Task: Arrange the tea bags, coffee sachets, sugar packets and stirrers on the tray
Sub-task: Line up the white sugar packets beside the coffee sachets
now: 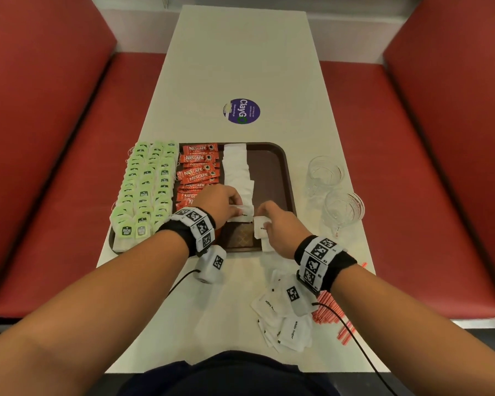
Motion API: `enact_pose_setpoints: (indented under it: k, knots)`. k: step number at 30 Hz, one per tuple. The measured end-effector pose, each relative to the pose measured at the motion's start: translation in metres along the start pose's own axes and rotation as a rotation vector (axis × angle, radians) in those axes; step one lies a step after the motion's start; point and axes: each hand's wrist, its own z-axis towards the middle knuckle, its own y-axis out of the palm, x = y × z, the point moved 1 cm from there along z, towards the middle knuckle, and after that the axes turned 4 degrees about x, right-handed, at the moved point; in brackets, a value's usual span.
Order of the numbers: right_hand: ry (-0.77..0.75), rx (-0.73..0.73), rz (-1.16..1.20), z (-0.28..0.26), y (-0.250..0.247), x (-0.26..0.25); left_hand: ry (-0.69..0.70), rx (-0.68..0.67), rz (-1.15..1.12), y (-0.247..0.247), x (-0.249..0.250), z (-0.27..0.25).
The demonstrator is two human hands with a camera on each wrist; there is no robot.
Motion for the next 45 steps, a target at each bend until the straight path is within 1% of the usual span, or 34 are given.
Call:
enact_pose_setpoints:
  k: [2, 5, 8, 10, 13, 15, 18, 21, 25, 28, 32, 37, 41, 45]
  knots:
    - [0.021, 0.006, 0.010, 0.004, -0.001, 0.003, -0.037, 0.000, 0.035, 0.002, 0.001, 0.007]
    - [0.048, -0.003, -0.010, 0.014, -0.005, 0.005, -0.048, 0.007, 0.135, 0.003, 0.003, 0.014]
    - [0.063, -0.031, -0.042, 0.027, -0.008, 0.005, -0.050, 0.076, 0.217, 0.004, 0.003, 0.014]
    - [0.092, -0.058, -0.042, 0.037, -0.010, 0.004, -0.087, 0.118, 0.259, 0.002, 0.000, 0.014]
    - [0.133, -0.109, -0.044, 0.055, -0.013, 0.001, -0.145, 0.145, 0.386, -0.002, -0.006, 0.017]
    - [0.144, -0.136, -0.036, 0.066, -0.014, -0.001, -0.167, 0.126, 0.450, -0.004, -0.010, 0.019]
    - [0.139, -0.164, 0.015, 0.077, -0.013, -0.006, -0.151, 0.026, 0.514, -0.005, -0.010, 0.023]
    - [0.111, -0.173, 0.045, 0.082, -0.010, -0.010, -0.102, -0.025, 0.518, -0.005, -0.008, 0.027]
    - [0.101, -0.188, 0.027, 0.085, -0.010, -0.009, -0.094, -0.007, 0.478, -0.007, -0.009, 0.026]
    - [0.107, -0.169, 0.027, 0.084, -0.013, -0.004, -0.100, -0.008, 0.445, -0.013, -0.013, 0.023]
    - [0.088, -0.154, 0.036, 0.079, -0.016, 0.000, -0.090, -0.064, 0.526, -0.014, -0.014, 0.015]
    - [0.099, -0.188, -0.010, 0.076, -0.014, -0.001, -0.050, 0.068, 0.532, 0.000, -0.014, 0.006]
    - [0.120, -0.198, -0.011, 0.072, -0.010, -0.002, -0.055, 0.078, 0.501, -0.001, -0.012, 0.011]
    - [0.134, -0.201, -0.030, 0.067, -0.009, -0.001, -0.054, 0.059, 0.463, -0.004, -0.011, 0.016]
